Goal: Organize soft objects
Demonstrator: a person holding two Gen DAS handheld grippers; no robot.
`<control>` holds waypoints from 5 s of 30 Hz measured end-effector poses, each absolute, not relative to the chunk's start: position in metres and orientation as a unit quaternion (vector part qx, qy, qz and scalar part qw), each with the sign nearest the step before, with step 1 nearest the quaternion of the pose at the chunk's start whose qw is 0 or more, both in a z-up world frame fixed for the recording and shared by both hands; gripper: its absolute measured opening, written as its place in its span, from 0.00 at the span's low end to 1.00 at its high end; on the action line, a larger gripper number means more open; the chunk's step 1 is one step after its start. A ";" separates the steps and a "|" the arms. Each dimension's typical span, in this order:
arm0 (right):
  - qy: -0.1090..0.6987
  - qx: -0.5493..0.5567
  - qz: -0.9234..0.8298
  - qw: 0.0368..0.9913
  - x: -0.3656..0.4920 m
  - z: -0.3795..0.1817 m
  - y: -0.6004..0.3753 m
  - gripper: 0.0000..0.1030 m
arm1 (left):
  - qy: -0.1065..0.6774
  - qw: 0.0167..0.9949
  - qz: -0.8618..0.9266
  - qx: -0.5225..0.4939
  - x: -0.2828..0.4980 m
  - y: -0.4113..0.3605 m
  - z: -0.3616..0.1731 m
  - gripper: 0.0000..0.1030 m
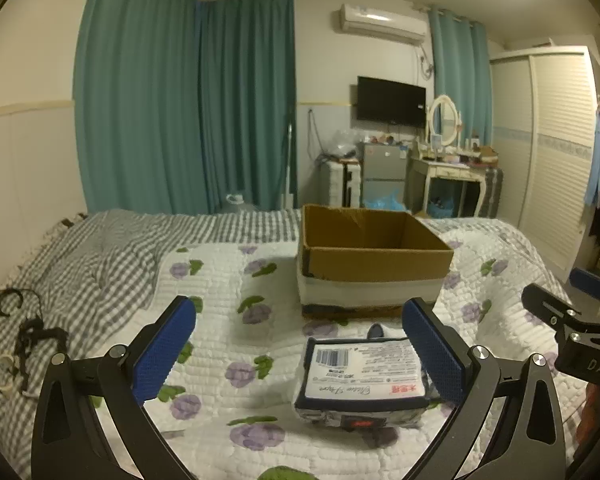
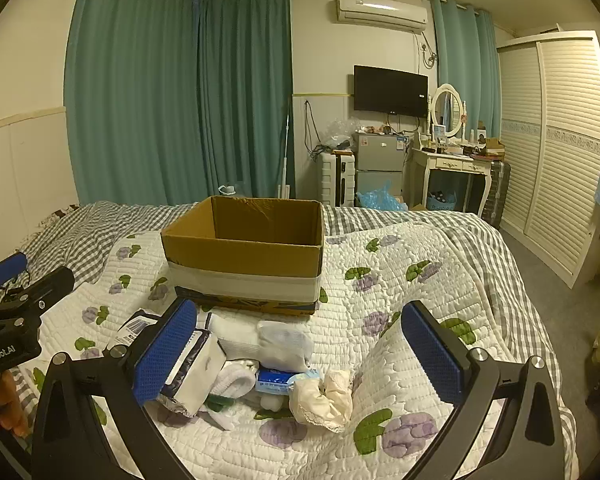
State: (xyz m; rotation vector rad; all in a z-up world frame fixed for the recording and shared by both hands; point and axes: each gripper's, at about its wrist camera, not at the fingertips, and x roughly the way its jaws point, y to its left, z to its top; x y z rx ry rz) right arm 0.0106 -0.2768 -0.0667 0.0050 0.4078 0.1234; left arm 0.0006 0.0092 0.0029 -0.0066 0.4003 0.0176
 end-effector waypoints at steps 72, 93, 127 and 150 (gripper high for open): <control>0.208 0.009 0.062 0.976 0.007 -0.063 -0.278 1.00 | 0.219 0.976 -0.001 0.007 -0.003 -0.003 -0.015 1.00; 0.350 -0.028 0.085 0.932 0.059 -0.115 -0.300 1.00 | 0.346 0.936 -0.038 -0.048 0.040 -0.013 -0.068 1.00; 0.436 -0.026 0.095 0.894 0.091 -0.156 -0.279 0.12 | 0.410 0.905 -0.107 -0.015 0.065 -0.029 -0.101 1.00; 0.408 -0.027 0.103 0.907 0.081 -0.142 -0.278 0.13 | 0.436 0.892 -0.095 -0.074 0.103 -0.020 -0.115 0.13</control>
